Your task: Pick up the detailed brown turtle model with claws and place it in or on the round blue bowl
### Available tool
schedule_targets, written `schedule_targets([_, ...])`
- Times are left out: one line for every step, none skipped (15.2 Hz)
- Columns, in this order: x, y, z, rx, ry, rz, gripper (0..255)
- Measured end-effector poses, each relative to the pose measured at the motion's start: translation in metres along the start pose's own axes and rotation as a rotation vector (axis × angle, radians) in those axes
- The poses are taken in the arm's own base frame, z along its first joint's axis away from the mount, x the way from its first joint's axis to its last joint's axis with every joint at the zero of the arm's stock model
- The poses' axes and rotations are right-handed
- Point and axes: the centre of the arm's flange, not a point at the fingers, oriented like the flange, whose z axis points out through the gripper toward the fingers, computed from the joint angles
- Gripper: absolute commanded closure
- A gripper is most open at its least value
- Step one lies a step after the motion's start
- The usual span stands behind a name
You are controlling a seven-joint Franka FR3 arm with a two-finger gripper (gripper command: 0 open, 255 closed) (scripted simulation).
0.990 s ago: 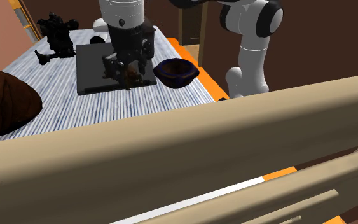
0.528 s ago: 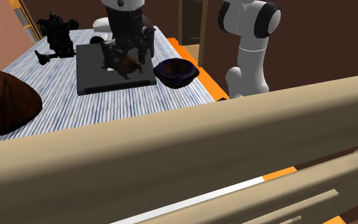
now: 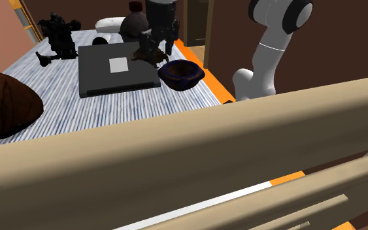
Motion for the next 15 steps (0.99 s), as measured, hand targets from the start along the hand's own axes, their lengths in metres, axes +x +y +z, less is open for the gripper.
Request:
schedule_targets([-0.001, 0.014, -0.001, 0.0, 0.0, 0.0, 255])
schedule_targets([-0.001, 0.026, -0.002, 0.0, 0.0, 0.0, 255])
schedule_targets([-0.002, 0.04, -0.004, 0.0, 0.0, 0.0, 255])
schedule_targets([-0.005, 0.051, 0.0, 0.001, 0.001, 0.0, 255])
schedule_targets([-0.005, 0.067, 0.0, 0.0, 0.0, 0.001, 255])
schedule_targets([-0.008, 0.08, 0.003, 0.001, 0.0, 0.0, 255])
schedule_targets([-0.009, 0.092, 0.003, 0.001, 0.0, 0.0, 255])
schedule_targets([-0.009, 0.106, 0.006, 0.0, 0.0, 0.0, 255])
schedule_targets([-0.009, 0.117, 0.004, 0.001, 0.0, 0.0, 255])
schedule_targets([-0.01, 0.131, 0.004, 0.0, 0.0, 0.0, 255])
schedule_targets([-0.01, 0.147, 0.005, 0.0, 0.0, 0.0, 255])
schedule_targets([-0.01, 0.154, 0.008, 0.001, 0.0, 0.0, 255])
schedule_targets([-0.011, 0.156, 0.011, 0.001, 0.0, 0.0, 255])
schedule_targets([-0.012, 0.157, 0.015, 0.001, 0.0, 0.0, 255])
schedule_targets([-0.013, 0.158, 0.021, 0.0, -0.001, 0.0, 255])
